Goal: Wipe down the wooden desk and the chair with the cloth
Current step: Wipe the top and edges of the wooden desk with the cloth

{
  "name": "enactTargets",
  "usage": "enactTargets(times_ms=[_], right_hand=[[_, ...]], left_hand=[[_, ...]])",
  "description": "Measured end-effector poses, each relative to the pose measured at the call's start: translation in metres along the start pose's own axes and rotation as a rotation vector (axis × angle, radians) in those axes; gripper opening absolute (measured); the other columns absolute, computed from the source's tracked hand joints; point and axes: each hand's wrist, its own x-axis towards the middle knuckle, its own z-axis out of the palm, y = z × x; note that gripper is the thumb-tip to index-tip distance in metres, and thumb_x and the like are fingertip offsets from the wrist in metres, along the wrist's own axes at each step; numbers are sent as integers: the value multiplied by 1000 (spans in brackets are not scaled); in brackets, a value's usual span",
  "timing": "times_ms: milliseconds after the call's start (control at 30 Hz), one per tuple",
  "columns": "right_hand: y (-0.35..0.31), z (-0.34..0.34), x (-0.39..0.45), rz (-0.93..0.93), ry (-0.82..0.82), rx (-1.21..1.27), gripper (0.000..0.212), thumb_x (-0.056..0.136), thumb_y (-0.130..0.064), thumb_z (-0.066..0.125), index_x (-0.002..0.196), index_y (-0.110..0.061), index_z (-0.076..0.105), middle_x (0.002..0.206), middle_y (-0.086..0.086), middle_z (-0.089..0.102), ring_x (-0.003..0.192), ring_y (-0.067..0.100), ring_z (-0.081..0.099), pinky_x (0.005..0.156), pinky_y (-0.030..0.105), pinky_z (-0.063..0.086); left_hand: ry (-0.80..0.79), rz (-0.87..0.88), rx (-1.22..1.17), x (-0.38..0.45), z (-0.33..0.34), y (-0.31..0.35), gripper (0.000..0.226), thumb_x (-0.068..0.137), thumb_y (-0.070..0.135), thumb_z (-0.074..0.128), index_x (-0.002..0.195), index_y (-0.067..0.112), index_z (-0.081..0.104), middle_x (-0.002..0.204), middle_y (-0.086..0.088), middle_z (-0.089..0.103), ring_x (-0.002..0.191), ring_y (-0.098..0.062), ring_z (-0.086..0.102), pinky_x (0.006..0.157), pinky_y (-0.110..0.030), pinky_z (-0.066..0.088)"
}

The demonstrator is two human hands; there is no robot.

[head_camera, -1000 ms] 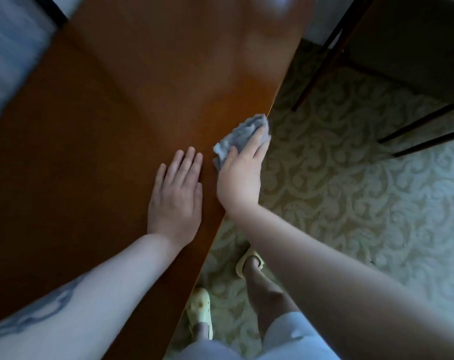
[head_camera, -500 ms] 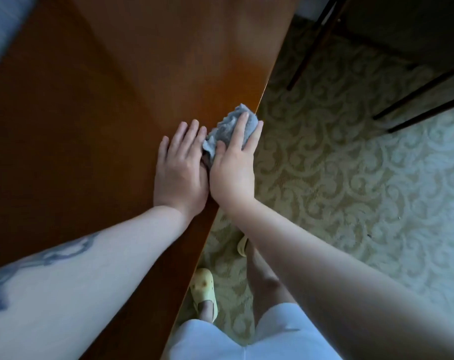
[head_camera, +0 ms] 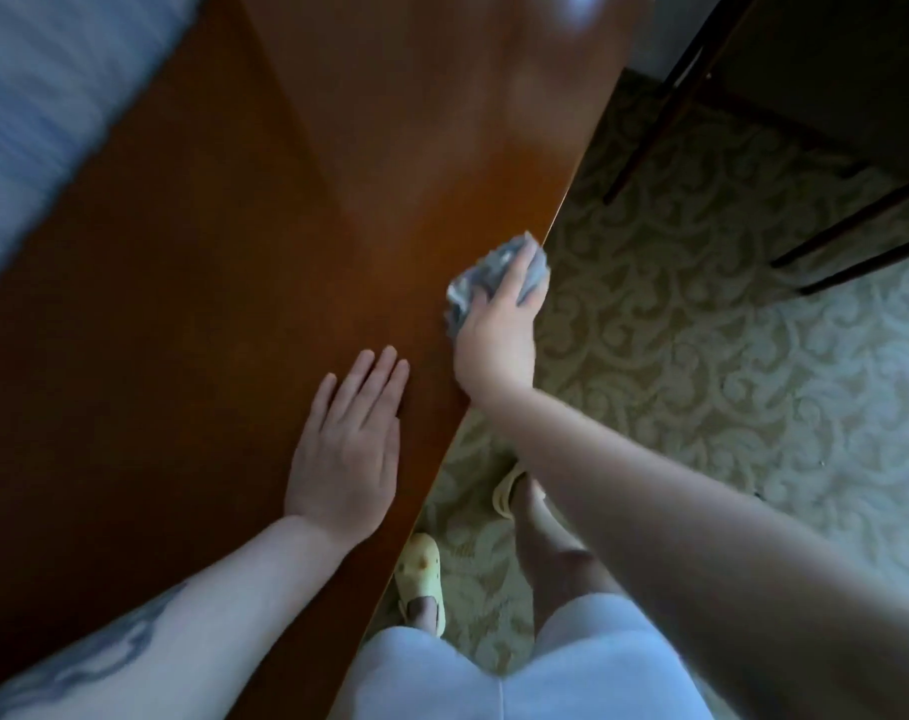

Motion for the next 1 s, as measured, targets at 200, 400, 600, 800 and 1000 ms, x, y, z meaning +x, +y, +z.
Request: enactTargets(times_ms=[200,400,600,800,1000], right_hand=[[-3,18,8,89,136,-188,74,102,-24,43,155,-23,-8,162,10,-9,140,25,31,99,35,48],[26,33,-62,-90,29,-261,61,104,-21,32,155,-21,-2,161,18,-8,143,39,22,105,32,35],[-3,27,-12,214,238,-38,63,105,-20,37,156,-22,1,161,11,8,140,30,32,96,25,34],[17,42,-130,206,120,79,62,105,-25,31,155,-28,-6,147,5,44,126,23,50,90,26,37],[-11,20,-91,279,21,92,60,103,-16,34,155,-18,5,151,16,33,129,32,44,97,29,36]], left_hand=[[42,5,-13,1,3,1,49,101,21,25,148,14,35,154,-3,35,146,-19,24,118,-46,24],[25,34,-31,1,5,0,52,99,23,23,149,13,33,156,-3,32,146,-20,22,119,-45,18],[64,34,-17,1,4,1,50,101,24,22,149,14,34,155,-3,34,146,-20,24,119,-45,20],[67,70,-123,1,4,-3,55,98,31,22,147,11,38,154,-6,35,146,-22,24,120,-42,13],[14,154,-64,-56,1,-15,50,101,17,24,150,16,31,157,0,28,147,-15,18,121,-38,15]])
